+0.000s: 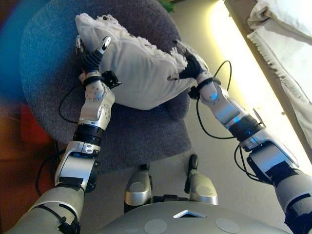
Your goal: Pick up the cushion and take it to the sofa
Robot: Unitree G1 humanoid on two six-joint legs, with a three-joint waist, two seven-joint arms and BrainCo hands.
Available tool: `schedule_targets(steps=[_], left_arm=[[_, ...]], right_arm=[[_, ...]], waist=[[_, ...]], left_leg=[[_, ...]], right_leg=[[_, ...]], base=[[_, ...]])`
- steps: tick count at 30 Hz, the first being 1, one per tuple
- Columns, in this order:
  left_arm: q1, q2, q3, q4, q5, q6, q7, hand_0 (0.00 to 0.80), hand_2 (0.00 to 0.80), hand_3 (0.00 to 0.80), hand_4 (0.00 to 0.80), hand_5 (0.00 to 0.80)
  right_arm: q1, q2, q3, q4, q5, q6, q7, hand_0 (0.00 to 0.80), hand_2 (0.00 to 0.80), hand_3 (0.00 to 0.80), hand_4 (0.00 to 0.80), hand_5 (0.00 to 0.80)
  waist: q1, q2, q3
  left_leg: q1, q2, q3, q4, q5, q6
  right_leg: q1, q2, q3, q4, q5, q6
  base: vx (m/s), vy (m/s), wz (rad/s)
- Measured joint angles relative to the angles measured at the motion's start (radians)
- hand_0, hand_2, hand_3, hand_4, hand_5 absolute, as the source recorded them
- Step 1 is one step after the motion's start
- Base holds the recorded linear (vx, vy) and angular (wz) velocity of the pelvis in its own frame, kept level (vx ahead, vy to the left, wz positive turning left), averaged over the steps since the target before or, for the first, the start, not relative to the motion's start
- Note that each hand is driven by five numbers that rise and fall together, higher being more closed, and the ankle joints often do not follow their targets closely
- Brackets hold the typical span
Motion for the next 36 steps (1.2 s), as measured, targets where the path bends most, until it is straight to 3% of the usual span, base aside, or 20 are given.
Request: schedule_targets(steps=[16,23,24,25,36], left_arm=[[-0.12,0.004,-0.076,-0.003,-0.009,-0.006,-0.056,0.0,0.0,0.0,0.0,0.0],[-0.122,0.008,-0.077,-0.03,-0.021,0.005,-0.084,0.0,0.0,0.0,0.0,0.0],[-0.122,0.009,-0.077,-0.033,-0.021,0.011,-0.086,0.0,0.0,0.0,0.0,0.0],[-0.122,0.01,-0.077,-0.035,-0.022,0.015,-0.091,0.0,0.0,0.0,0.0,0.0],[-0.122,0.011,-0.095,-0.059,-0.039,0.022,-0.101,0.0,0.0,0.0,0.0,0.0]], right_arm=[[-0.222,0.036,0.073,0.308,0.004,0.03,0.076,0.0,0.0,0.0,0.0,0.0],[-0.269,0.037,0.073,0.395,0.053,0.053,0.191,0.0,0.0,0.0,0.0,0.0],[-0.272,0.037,0.073,0.403,0.054,0.054,0.205,0.355,0.355,0.355,0.355,0.355],[-0.279,0.038,0.073,0.416,0.057,0.054,0.218,0.8,0.8,0.8,0.8,0.8],[-0.291,0.066,0.073,0.437,0.101,0.07,0.19,0.8,0.8,0.8,0.8,0.8]], waist=[[0.068,0.004,0.061],[0.074,0.005,0.067],[0.076,0.005,0.067],[0.076,0.005,0.067],[0.076,0.004,0.067]], left_leg=[[-0.079,-0.019,-0.063,0.039,0.001,0.001],[-0.113,-0.034,-0.083,0.053,0.007,0.009],[-0.113,-0.034,-0.085,0.053,0.007,0.009],[-0.112,-0.035,-0.086,0.053,0.007,0.009],[-0.11,-0.041,-0.086,0.056,0.012,0.014]], right_leg=[[-0.039,-0.018,-0.049,0.022,-0.004,0.006],[-0.073,-0.036,-0.061,0.056,-0.009,0.012],[-0.072,-0.036,-0.063,0.058,-0.01,0.012],[-0.07,-0.036,-0.066,0.058,-0.011,0.012],[-0.07,-0.045,-0.069,0.068,-0.01,0.012]], base=[[-0.041,0.006,0.1],[0.003,0.019,0.07],[0.032,0.033,0.07],[0.021,0.039,0.05],[0.002,0.007,0.0]])
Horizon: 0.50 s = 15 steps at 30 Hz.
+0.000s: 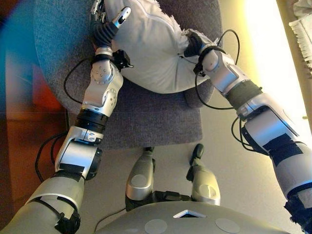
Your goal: Pick up the cushion and take it to the sofa
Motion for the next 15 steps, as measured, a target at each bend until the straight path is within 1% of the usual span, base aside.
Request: schedule_targets(steps=[6,8,11,15], left_arm=[[0.0,0.002,0.0,-0.001,0.0,0.004,-0.012,0.0,0.0,0.0,0.0,0.0],[0.0,0.01,0.0,-0.001,0.001,0.01,-0.012,0.0,0.0,0.0,0.0,0.0],[0.0,0.047,0.0,-0.013,0.003,0.019,-0.012,0.0,0.0,0.0,0.0,0.0],[0.004,0.106,0.001,-0.03,0.027,0.04,-0.01,0.0,0.0,0.0,0.0,0.0]], right_arm=[[0.01,-0.003,0.0,-0.009,0.022,0.005,-0.024,0.8,0.8,0.8,0.8,0.8],[0.029,-0.01,0.0,-0.035,0.038,0.005,-0.036,0.8,0.8,0.8,0.8,0.8],[0.073,-0.032,-0.005,-0.102,0.047,0.005,-0.047,0.8,0.8,0.8,0.8,0.8],[0.112,-0.05,-0.013,-0.143,0.048,0.006,-0.056,0.8,0.8,0.8,0.8,0.8]], waist=[[-0.002,-0.001,0.0],[-0.003,-0.005,0.003],[-0.005,-0.015,0.012],[-0.006,-0.016,0.012]], left_leg=[[0.003,0.0,0.004,-0.001,0.0,0.0],[0.011,0.0,0.008,-0.002,0.0,0.001],[0.029,0.0,0.012,-0.008,0.0,0.001],[0.039,0.0,0.013,-0.01,0.0,0.001]], right_leg=[[0.002,-0.001,-0.001,0.001,0.0,0.0],[0.006,-0.001,-0.002,0.001,0.0,0.0],[0.019,-0.002,-0.002,0.001,0.0,0.0],[0.027,-0.003,-0.002,0.001,0.0,0.001]], base=[[0.012,0.001,-0.01],[0.051,-0.003,-0.05],[0.051,-0.001,-0.03],[0.048,-0.006,-0.01]])
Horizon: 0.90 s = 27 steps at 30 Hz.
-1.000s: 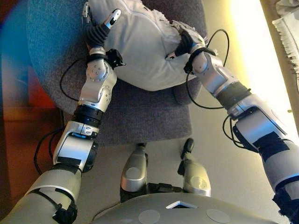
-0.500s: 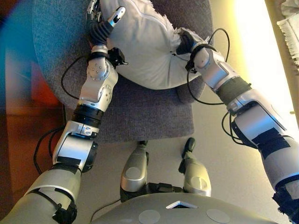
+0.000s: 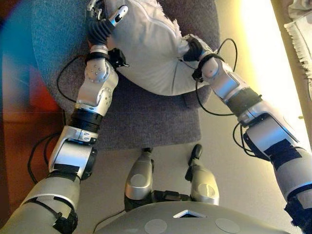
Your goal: Pick up the cushion and take it to the sofa
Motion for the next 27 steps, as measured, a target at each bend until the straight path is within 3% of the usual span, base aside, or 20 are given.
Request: schedule_targets(steps=[2,10,20,27], left_arm=[[0.011,0.025,0.006,-0.004,0.0,0.0,0.003,0.0,0.0,0.0,0.0,0.0],[0.11,0.139,0.169,-0.119,-0.011,-0.01,-0.025,0.0,0.0,0.0,0.0,0.0],[0.283,0.161,0.243,-0.301,-0.184,0.016,-0.299,0.0,0.0,0.0,0.0,0.0],[0.353,0.156,0.27,-0.36,-0.256,0.022,-0.385,0.0,0.0,0.0,0.0,0.0]], right_arm=[[0.024,-0.008,-0.016,-0.023,0.002,0.001,-0.001,0.8,0.8,0.8,0.8,0.8],[0.071,-0.044,-0.062,-0.032,0.013,0.02,-0.021,0.8,0.8,0.8,0.8,0.8],[0.151,-0.095,-0.137,-0.079,0.039,0.025,-0.017,0.8,0.8,0.8,0.8,0.8],[0.186,-0.108,-0.154,-0.096,0.072,0.025,0.027,0.8,0.8,0.8,0.8,0.8]], waist=[[0.001,0.0,0.0],[0.008,0.005,0.003],[0.038,0.022,0.01],[0.04,0.025,0.008]], left_leg=[[0.007,-0.001,0.0,0.0,0.0,0.0],[0.014,-0.008,0.0,-0.002,0.004,0.006],[0.051,-0.017,0.003,-0.012,0.006,0.009],[0.078,-0.017,0.005,-0.018,0.006,0.009]], right_leg=[[0.008,-0.001,0.0,0.0,0.0,0.0],[0.02,-0.011,-0.004,0.0,-0.001,0.004],[0.061,-0.02,-0.011,-0.009,-0.002,0.01],[0.089,-0.021,-0.014,-0.014,-0.003,0.012]], base=[[0.0,0.0,0.0],[0.007,-0.007,0.03],[0.043,-0.006,0.02],[0.053,-0.001,0.01]])
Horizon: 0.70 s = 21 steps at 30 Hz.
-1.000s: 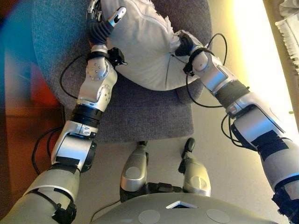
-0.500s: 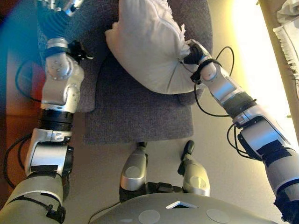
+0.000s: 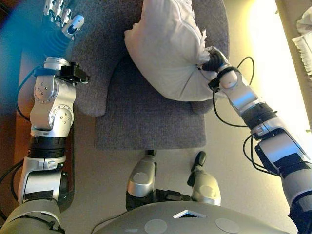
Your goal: Pick up the cushion and take it to the sofa
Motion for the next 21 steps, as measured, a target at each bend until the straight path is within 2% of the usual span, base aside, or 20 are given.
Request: schedule_targets(steps=[8,14,17,21], left_arm=[[0.047,-0.053,0.007,-0.035,-0.043,0.01,-0.05,0.0,0.0,0.0,0.0,0.0],[0.143,-0.138,0.005,-0.06,-0.065,0.012,-0.092,0.0,0.0,0.0,0.0,0.0],[0.159,-0.148,0.004,-0.065,-0.065,0.015,-0.093,0.0,0.0,0.0,0.0,0.0],[0.167,-0.148,0.004,-0.065,-0.065,0.016,-0.088,0.0,0.0,0.0,0.0,0.0]], right_arm=[[0.013,-0.089,-0.025,-0.054,0.038,0.029,0.129,0.8,0.8,0.8,0.8,0.8],[0.013,-0.145,-0.03,-0.11,0.037,0.059,0.197,0.8,0.8,0.8,0.8,0.8],[0.013,-0.159,-0.03,-0.113,0.035,0.082,0.237,0.8,0.8,0.8,0.8,0.8],[0.013,-0.16,-0.03,-0.113,0.035,0.103,0.296,0.8,0.8,0.8,0.8,0.8]], waist=[[0.019,0.001,-0.001],[0.025,-0.003,-0.002],[0.027,-0.023,-0.012],[0.03,-0.072,-0.036]], left_leg=[[0.008,0.004,0.008,0.0,0.002,0.002],[0.042,0.008,0.008,-0.007,0.002,0.002],[0.054,0.012,0.01,-0.011,0.001,0.002],[0.063,0.014,0.017,-0.014,0.0,0.0]], right_leg=[[0.019,0.002,-0.015,-0.001,-0.001,0.0],[0.06,0.008,-0.024,-0.012,-0.004,0.001],[0.074,0.013,-0.026,-0.018,-0.005,0.0],[0.088,0.016,-0.027,-0.028,-0.005,0.0]], base=[[0.045,-0.045,0.04],[0.089,-0.039,0.05],[0.064,-0.011,0.02],[0.067,-0.005,0.01]])
